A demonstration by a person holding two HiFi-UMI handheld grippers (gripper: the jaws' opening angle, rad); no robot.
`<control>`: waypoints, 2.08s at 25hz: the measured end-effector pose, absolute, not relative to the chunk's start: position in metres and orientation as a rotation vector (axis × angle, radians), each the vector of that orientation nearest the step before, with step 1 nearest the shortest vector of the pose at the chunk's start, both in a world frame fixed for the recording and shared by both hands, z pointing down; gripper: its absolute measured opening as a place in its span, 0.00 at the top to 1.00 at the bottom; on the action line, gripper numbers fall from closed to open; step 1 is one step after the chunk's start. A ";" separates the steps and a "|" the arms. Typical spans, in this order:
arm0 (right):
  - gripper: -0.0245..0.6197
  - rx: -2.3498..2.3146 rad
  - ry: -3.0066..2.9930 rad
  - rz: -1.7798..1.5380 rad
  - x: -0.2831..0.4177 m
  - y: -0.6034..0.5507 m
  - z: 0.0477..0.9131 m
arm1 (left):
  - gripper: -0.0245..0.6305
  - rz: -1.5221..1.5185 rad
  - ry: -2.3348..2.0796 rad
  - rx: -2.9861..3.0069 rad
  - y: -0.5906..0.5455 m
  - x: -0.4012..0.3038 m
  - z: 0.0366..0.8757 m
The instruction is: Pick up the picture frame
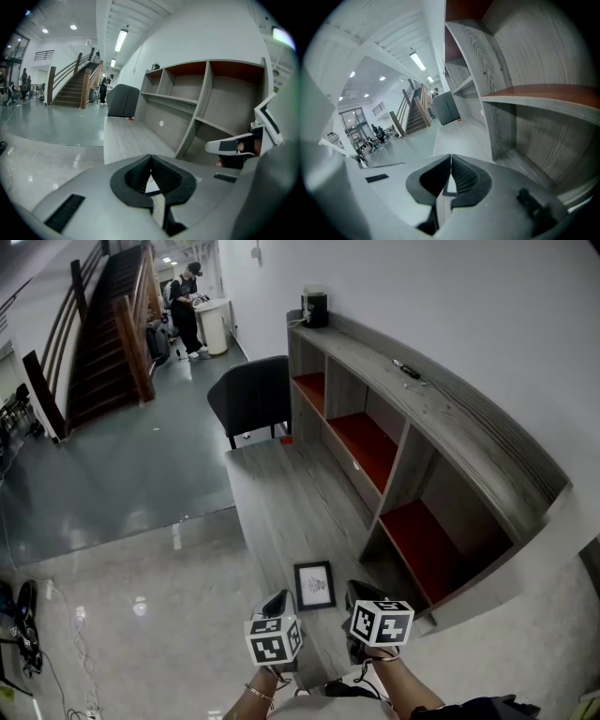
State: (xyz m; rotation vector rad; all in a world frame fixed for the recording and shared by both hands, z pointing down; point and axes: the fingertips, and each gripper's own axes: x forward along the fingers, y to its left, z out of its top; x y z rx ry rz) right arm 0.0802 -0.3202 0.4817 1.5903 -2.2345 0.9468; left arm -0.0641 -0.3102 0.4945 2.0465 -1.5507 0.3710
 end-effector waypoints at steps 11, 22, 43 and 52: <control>0.91 1.505 -2.151 1.067 0.078 -0.314 0.536 | 0.94 0.449 -1.534 1.937 -0.303 -0.068 0.541; 0.91 1.440 -2.050 1.157 0.076 -0.301 0.602 | 0.94 0.505 -1.498 1.842 -0.291 -0.075 0.602; 0.91 1.388 -1.985 1.214 0.075 -0.294 0.666 | 0.94 0.537 -1.455 1.758 -0.285 -0.067 0.670; 0.91 1.366 -2.026 1.192 0.069 -0.301 0.665 | 0.94 0.544 -1.417 1.784 -0.290 -0.058 0.667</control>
